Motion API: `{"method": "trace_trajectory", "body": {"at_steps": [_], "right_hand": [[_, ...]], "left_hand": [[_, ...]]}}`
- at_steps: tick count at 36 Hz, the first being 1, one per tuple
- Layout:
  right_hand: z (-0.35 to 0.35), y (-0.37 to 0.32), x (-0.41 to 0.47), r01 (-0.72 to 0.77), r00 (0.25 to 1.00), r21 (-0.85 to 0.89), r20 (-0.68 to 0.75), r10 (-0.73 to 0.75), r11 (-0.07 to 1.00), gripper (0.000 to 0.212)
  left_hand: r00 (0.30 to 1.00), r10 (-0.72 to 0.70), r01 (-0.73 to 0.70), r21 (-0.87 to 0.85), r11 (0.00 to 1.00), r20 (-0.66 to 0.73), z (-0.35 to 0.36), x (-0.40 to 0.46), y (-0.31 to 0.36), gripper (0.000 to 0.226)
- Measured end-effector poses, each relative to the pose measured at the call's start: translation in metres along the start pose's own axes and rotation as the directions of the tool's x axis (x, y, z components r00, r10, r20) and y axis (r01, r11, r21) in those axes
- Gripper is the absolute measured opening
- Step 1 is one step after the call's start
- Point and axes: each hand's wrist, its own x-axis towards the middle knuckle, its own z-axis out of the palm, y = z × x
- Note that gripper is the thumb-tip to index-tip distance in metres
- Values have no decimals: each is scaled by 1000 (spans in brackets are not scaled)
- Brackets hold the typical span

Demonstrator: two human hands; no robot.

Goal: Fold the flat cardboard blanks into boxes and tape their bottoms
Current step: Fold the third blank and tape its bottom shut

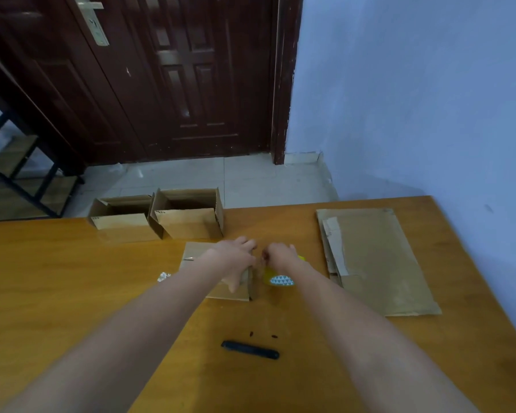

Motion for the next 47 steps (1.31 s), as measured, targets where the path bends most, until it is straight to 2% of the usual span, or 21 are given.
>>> {"method": "trace_trajectory", "body": {"at_steps": [3, 9, 13, 17, 19, 23, 26, 30, 33, 35, 37, 39, 42, 44, 47], "right_hand": [[0, 6, -1, -6, 1000, 23, 18, 6, 1000, 21], [3, 18, -7, 35, 999, 105, -19, -33, 994, 17], [5, 23, -7, 45, 999, 150, -28, -41, 988, 18], [5, 26, -13, 45, 998, 184, -53, -35, 982, 17], [4, 28, -17, 49, 997, 213, -76, -33, 976, 16], [3, 33, -23, 54, 992, 260, -126, -22, 964, 19], [4, 34, -25, 51, 989, 272, -150, -10, 961, 19], [8, 38, -28, 8, 983, 387, -170, 63, 922, 14], [9, 44, -31, -3, 977, 469, -188, 104, 883, 8], [8, 47, -35, 6, 976, 512, -189, 106, 859, 11], [7, 50, -39, 4, 977, 535, -183, 112, 845, 20], [5, 51, -44, -4, 982, 541, -157, 105, 841, 23], [1, 50, -51, 9, 996, 491, -84, 38, 871, 8], [0, 48, -57, 26, 999, 452, -31, -13, 892, 9], [0, 46, -65, 62, 998, 401, -34, -52, 914, 15]], "left_hand": [[998, -19, 15, 52, 999, 63, 0, 5, 5, 73], [993, -23, 12, 98, 995, 118, 4, 14, 15, 49], [994, 0, -2, 25, 1000, 107, 5, 11, 14, 37], [999, 3, 0, -52, 999, 53, 8, 5, 14, 35], [1000, -8, 8, -47, 999, 15, 14, 4, 12, 45], [992, -81, 69, -125, 990, -94, 20, -5, 8, 95], [976, -152, 112, -236, 965, -159, 26, -13, 5, 104], [898, -266, 93, -441, 893, -350, 34, -29, 12, 82], [832, -289, 22, -493, 870, -474, 38, -37, 27, 52], [868, -274, 0, -550, 835, -415, 36, -38, 40, 36], [908, -236, -16, -590, 807, -347, 37, -31, 56, 33], [929, -252, 2, -678, 735, -270, 40, -20, 73, 28], [895, -408, 58, -860, 507, -180, 48, 1, 93, 37], [862, -490, 65, -931, 358, -128, 48, 13, 99, 44], [860, -500, 4, -977, 215, -106, 42, 22, 103, 26]]}}
